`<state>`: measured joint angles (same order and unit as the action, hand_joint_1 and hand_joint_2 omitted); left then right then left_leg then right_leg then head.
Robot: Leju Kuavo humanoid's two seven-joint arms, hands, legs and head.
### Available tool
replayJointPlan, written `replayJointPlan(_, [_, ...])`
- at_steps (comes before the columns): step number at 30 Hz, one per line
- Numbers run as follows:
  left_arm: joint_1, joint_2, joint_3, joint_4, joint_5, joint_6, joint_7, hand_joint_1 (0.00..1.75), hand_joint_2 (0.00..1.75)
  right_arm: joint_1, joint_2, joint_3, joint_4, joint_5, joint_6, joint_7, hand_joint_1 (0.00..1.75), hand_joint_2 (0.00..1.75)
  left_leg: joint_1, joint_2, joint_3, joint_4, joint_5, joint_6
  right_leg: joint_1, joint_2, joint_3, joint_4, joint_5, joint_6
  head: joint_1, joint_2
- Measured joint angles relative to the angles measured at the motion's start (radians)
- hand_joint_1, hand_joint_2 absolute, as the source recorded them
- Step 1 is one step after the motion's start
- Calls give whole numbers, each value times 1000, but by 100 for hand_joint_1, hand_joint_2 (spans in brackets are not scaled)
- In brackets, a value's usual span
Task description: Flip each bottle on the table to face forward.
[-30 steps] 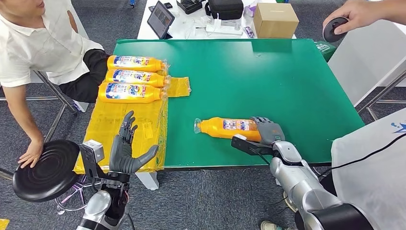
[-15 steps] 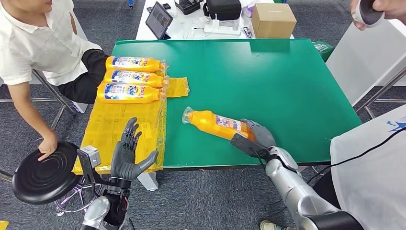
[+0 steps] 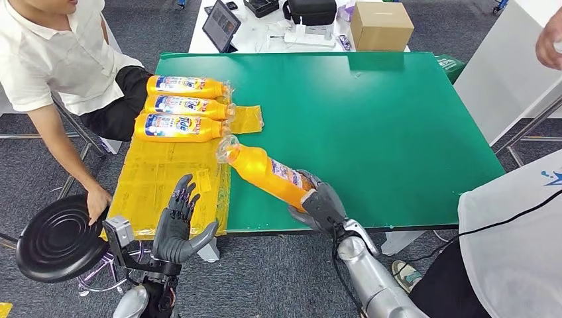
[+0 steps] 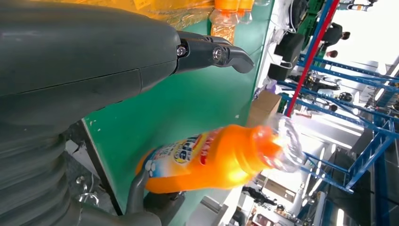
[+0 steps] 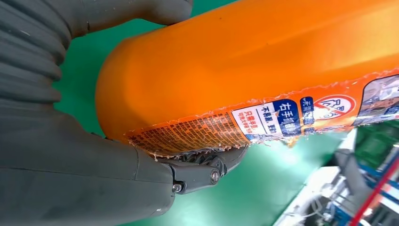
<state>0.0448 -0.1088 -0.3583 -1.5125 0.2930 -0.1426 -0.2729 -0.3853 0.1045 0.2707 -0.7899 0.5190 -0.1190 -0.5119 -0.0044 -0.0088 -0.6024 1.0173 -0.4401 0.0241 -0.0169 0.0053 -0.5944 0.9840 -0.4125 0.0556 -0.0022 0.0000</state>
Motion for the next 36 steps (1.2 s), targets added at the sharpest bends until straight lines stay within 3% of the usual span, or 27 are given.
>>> replayJointPlan(15, [-40,0,-18,44,0,-47,-3,0,175,64,50,221,-143,-77,103,-19,175,175,0,0,-1,0,0,0,0,0,-2,0,0,0,0,0])
replayJointPlan(33, [-46,0,-34,62,80,-116,-18,0,175,69,57,333,-153,-82,132,-18,175,175,0,0,-1,0,0,0,0,0,-2,0,0,0,0,0])
replayJointPlan(34, [-45,0,-35,62,87,-120,-19,21,175,69,57,336,-153,-83,132,-18,175,175,0,0,-1,0,0,0,0,0,-2,0,0,0,0,0])
replayJointPlan(36, [-44,0,-36,57,104,-133,-23,109,175,69,58,342,-153,-87,132,-18,175,175,0,0,-1,0,0,0,0,0,-2,0,0,0,0,0])
